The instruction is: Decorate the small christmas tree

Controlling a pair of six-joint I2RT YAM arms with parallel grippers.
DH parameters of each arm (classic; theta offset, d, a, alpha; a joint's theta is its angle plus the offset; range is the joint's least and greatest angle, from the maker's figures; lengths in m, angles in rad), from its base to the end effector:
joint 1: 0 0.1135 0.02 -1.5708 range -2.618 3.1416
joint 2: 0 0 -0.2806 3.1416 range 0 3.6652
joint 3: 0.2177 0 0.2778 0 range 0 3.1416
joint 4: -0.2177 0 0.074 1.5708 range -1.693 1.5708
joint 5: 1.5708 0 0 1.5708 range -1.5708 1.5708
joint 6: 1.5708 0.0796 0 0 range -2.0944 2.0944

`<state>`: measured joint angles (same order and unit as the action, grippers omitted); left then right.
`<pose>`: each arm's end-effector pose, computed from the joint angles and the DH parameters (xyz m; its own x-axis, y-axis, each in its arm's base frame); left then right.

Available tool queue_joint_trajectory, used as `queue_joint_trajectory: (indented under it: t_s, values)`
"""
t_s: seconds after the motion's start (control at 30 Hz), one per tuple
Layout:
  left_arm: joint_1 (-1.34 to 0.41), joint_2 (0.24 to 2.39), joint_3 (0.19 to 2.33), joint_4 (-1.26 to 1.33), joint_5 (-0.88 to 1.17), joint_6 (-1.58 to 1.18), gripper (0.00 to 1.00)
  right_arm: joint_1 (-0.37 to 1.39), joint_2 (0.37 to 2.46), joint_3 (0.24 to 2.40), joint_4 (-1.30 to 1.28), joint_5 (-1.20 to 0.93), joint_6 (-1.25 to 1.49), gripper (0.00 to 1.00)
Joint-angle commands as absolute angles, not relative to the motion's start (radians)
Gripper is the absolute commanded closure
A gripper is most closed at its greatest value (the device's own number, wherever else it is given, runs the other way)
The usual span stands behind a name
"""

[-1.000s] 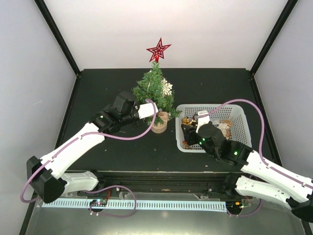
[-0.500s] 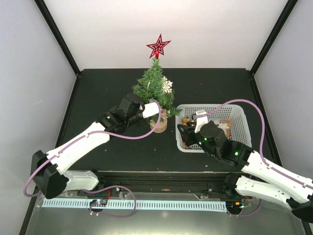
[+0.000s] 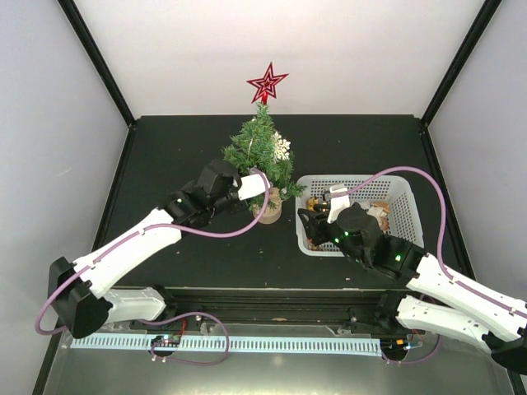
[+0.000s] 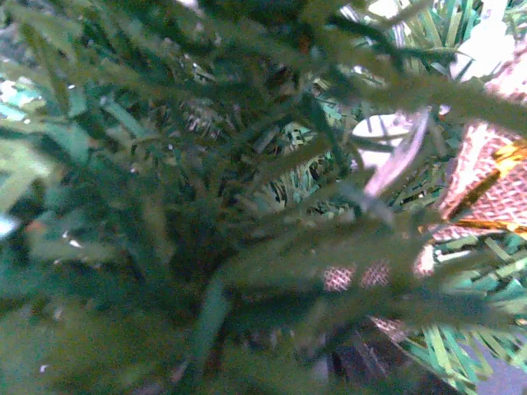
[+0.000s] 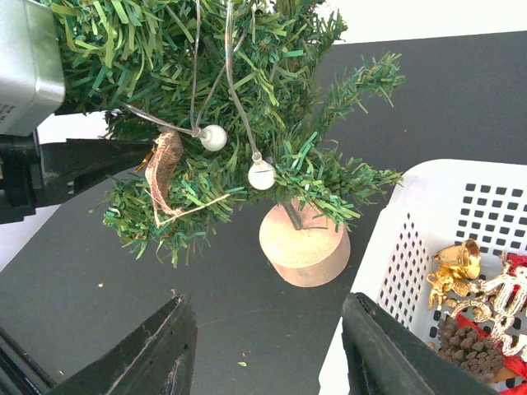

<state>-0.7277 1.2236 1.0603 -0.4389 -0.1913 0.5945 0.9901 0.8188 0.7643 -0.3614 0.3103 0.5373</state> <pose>0.2545 -0.2064 0.3063 -0.0502 0.7811 -0.6224 0.6810 0.4826 0.5508 0.1517 0.1869 0.3030 -0.5195 0.0967 -0.8490 -0.4389 0.8223 0.3622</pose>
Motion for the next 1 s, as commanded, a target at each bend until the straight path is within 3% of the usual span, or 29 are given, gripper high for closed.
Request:
queue_joint_trajectory:
  t_s: [0.0, 0.27, 0.7, 0.8, 0.9, 0.97]
  values:
    - [-0.73, 1.175, 1.053, -0.464, -0.196, 0.61, 0.56, 0.984, 0.815, 0.762, -0.339, 0.308, 0.537, 0.5]
    - [-0.73, 1.135, 1.049, -0.504, -0.178, 0.625, 0.36, 0.985, 0.804, 0.762, -0.358, 0.306, 0.543, 0.5]
    - [-0.729, 1.013, 1.096, -0.701, -0.102, 0.627, 0.31, 0.985, 0.781, 0.762, -0.4, 0.34, 0.542, 0.51]
    - [-0.707, 0.955, 1.082, -0.723, -0.097, 0.62, 0.29, 0.985, 0.793, 0.764, -0.386, 0.29, 0.528, 0.64]
    - [-0.667, 0.905, 1.05, -0.733, -0.078, 0.612, 0.27, 0.985, 0.842, 0.804, -0.394, 0.255, 0.508, 0.86]
    - [-0.638, 0.872, 1.031, -0.743, -0.059, 0.603, 0.27, 0.985, 0.872, 0.835, -0.427, 0.309, 0.521, 0.96]
